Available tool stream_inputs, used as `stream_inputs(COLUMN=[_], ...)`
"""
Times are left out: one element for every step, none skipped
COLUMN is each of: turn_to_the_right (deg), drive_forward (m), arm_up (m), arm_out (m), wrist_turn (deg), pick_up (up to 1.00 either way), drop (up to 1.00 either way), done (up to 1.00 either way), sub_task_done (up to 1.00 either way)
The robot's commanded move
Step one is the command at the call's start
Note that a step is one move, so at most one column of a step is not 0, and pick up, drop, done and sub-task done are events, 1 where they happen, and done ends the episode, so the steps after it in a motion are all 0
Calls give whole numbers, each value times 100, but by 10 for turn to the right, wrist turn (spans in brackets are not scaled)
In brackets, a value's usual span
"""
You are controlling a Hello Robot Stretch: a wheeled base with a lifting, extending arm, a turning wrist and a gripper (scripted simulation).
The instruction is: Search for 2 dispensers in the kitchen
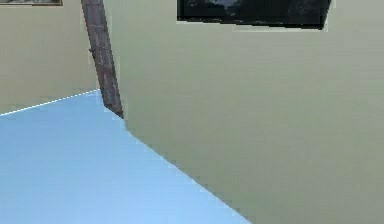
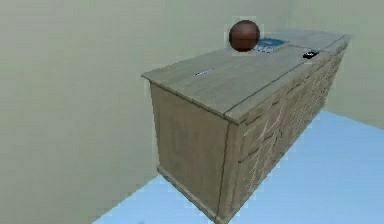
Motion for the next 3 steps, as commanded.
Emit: stream_inputs(turn_to_the_right=[0, -390, 0], drive_forward=[10, 0, 100], arm_up=[0, 0, 0], arm_out=[0, 0, 0], wrist_turn=[0, 0, 0], pick_up=[0, 0, 0], drop=[0, 0, 0], done=[0, 0, 0], sub_task_done=[0, 0, 0])
